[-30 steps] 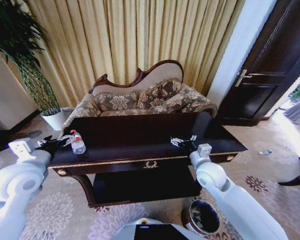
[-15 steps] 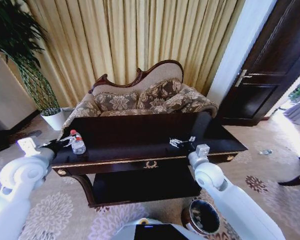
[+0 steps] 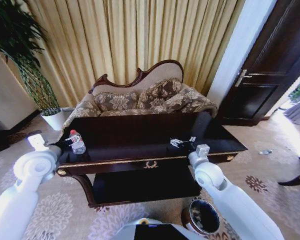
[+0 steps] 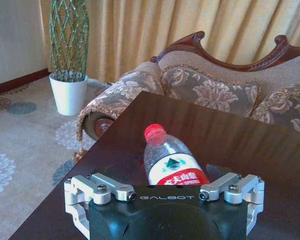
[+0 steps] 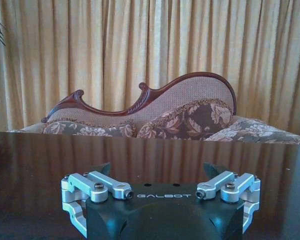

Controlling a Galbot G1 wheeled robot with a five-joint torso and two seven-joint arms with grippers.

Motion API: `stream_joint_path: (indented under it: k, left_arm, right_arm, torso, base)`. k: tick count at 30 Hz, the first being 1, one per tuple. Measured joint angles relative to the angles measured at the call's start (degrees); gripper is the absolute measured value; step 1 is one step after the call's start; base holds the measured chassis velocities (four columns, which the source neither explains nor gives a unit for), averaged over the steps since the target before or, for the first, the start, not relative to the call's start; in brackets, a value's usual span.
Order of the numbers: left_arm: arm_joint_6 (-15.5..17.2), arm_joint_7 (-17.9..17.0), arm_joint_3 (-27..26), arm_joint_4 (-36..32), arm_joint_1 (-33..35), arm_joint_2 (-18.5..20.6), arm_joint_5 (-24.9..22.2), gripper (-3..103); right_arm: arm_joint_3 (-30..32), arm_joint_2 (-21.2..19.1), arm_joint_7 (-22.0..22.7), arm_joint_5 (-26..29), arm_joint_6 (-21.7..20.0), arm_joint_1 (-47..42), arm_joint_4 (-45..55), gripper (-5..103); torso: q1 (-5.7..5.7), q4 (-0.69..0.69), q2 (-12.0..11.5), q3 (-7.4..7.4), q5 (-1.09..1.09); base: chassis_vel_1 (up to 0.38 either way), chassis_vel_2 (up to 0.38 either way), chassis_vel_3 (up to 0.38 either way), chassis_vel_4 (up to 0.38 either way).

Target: Move to the front of the table and place the trash on the table into the trash bin.

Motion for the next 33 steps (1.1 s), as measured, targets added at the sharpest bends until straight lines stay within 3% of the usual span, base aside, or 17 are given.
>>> stream_joint_path:
  k: [7,11,14,17,19,23,24,26,28,29,31,32,33]
  left_arm:
    - [0.0,-2.1,0.9,0.8,-1.4,0.5,-3.6,101]
    - [0.0,-2.4,0.9,0.9,-1.4,0.6,-4.9,95]
    - [0.0,-2.7,0.8,0.9,-1.3,0.6,-6.2,85]
    - [0.0,-4.0,0.6,0.6,-1.4,0.6,-9.2,69]
    - [0.0,-4.0,0.6,0.5,-1.4,0.6,-9.4,69]
    - [0.0,-3.7,-0.2,-0.1,-0.7,0.5,-9.6,47]
    - [0.0,-3.7,-0.2,-0.1,-0.7,0.5,-9.6,47]
    - [0.0,-3.2,-0.7,-0.3,-0.3,0.5,-9.6,39]
    - [0.0,-2.8,-0.9,-0.4,-0.1,0.5,-9.3,39]
    - [0.0,-1.7,-1.1,-0.4,0.3,0.4,-8.5,33]
    - [0.0,1.7,-1.7,-0.5,1.1,0.2,-5.0,30]
    - [0.0,1.7,-1.7,-0.5,1.1,0.2,-5.0,30]
    - [-0.1,5.6,-2.0,-0.6,1.8,0.0,-0.6,27]
  right_arm:
    - [-0.4,0.6,-0.1,0.5,0.6,0.0,0.2,100]
    - [-0.4,0.8,-0.2,1.3,1.1,-0.1,0.3,100]
    - [-0.3,1.0,-0.2,2.3,1.3,-0.2,0.9,100]
    - [-0.3,1.2,-0.3,3.0,1.9,-0.2,1.1,100]
    - [-0.3,1.2,-0.3,3.0,2.0,-0.2,1.1,100]
    - [-0.4,1.2,-0.3,2.9,2.8,-0.3,0.9,100]
    - [-0.4,1.2,-0.3,2.9,2.8,-0.3,0.9,100]
    - [-0.3,1.2,-0.3,2.9,2.9,-0.3,0.9,100]
    - [-0.2,1.2,-0.3,2.9,2.9,-0.3,0.9,100]
    - [-0.1,1.2,-0.3,2.9,2.9,-0.3,0.8,100]
    - [0.0,1.2,-0.3,2.8,3.0,-0.3,0.8,100]
    - [0.0,1.2,-0.3,2.8,3.0,-0.3,0.8,100]
    - [0.1,1.3,-0.2,2.8,3.0,-0.3,0.8,100]
  torso:
    - [0.0,-0.01,0.0,0.0,0.0]
    - [0.0,-0.01,0.0,0.0,0.0]
    - [0.0,-0.01,0.0,0.0,0.0]
    - [0.0,-0.01,0.0,0.0,0.0]
    - [0.0,-0.01,0.0,0.0,0.0]
    - [0.0,0.0,0.0,0.0,0.0]
    - [0.0,0.0,0.0,0.0,0.0]
    - [0.0,-0.01,0.0,0.0,0.0]
    - [0.0,-0.01,0.0,0.0,0.0]
    - [0.0,-0.01,0.0,0.0,0.0]
    - [0.0,-0.01,0.0,0.0,0.0]
    - [0.0,-0.01,0.0,0.0,0.0]
    - [0.0,0.0,0.0,0.0,0.0]
  base:
    - [0.0,0.0,0.0,0.0]
    - [0.0,0.0,0.0,0.0]
    - [0.0,0.0,0.0,0.0]
    - [0.0,0.0,0.0,0.0]
    - [0.0,0.0,0.0,0.0]
    - [0.0,0.0,0.0,0.0]
    - [0.0,0.0,0.0,0.0]
    - [0.0,0.0,0.0,0.0]
    - [0.0,0.0,0.0,0.0]
    - [0.0,0.0,0.0,0.0]
    - [0.0,0.0,0.0,0.0]
    - [0.0,0.0,0.0,0.0]
    - [0.0,0.0,0.0,0.0]
